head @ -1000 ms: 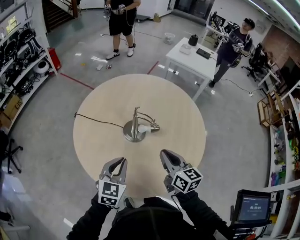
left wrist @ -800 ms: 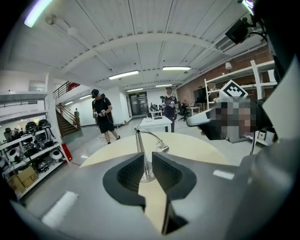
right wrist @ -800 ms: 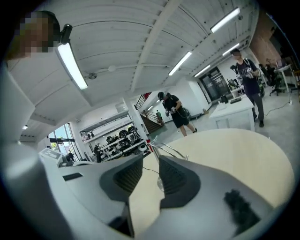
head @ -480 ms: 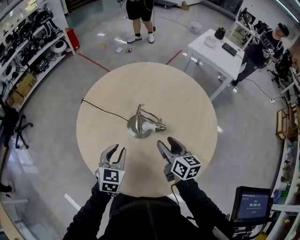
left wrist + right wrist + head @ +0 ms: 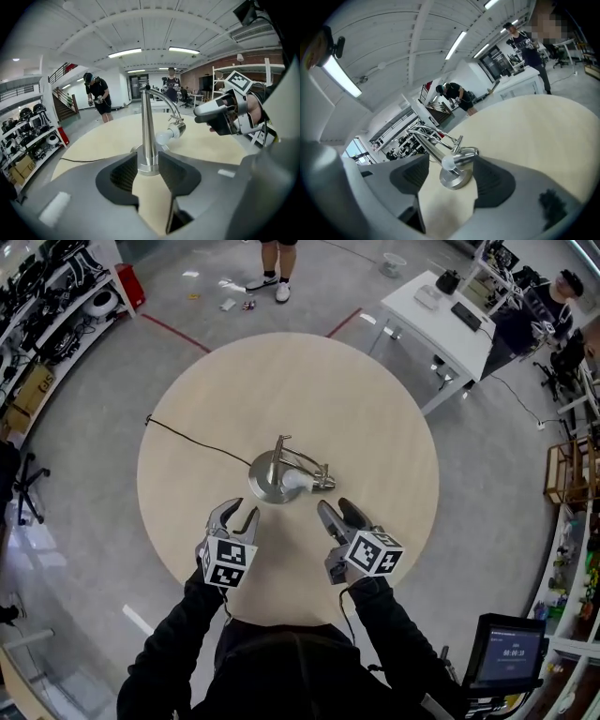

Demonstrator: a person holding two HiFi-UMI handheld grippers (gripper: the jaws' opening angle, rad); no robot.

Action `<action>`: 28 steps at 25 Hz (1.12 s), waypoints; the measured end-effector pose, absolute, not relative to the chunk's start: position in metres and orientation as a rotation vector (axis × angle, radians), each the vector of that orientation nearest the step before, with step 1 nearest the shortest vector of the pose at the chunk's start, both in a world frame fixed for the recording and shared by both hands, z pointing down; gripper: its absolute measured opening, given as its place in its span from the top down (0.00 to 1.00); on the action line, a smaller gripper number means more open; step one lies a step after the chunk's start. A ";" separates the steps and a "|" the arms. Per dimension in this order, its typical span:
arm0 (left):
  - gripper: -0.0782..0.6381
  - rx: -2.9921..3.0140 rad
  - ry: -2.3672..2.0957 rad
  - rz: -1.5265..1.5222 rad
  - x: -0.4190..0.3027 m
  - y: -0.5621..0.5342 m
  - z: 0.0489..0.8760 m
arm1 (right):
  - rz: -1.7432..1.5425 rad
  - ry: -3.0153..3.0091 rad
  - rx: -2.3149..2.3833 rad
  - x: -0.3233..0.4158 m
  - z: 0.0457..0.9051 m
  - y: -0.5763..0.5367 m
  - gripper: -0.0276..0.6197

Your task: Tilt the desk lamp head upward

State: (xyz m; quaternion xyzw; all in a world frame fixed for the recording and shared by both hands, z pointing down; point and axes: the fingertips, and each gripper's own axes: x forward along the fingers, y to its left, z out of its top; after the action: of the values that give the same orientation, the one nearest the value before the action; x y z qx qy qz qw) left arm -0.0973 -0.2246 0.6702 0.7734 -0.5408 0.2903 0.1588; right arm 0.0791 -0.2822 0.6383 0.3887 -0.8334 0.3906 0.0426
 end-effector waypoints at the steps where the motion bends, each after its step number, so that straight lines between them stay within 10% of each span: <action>1: 0.69 2.205 -1.534 0.832 -0.099 -0.231 0.677 | 1.220 -2.535 1.201 0.077 0.643 -0.286 0.52; 28: 0.70 2.194 -1.308 0.952 -0.075 -0.279 0.781 | 1.489 -2.469 1.172 0.047 0.716 -0.333 0.47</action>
State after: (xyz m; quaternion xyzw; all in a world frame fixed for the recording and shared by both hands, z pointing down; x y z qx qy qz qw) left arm -0.0747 -0.2794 0.7808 0.7877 -0.4695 0.3416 0.2062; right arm 0.0470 -0.3327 0.7161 0.3766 -0.7932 0.4783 0.0146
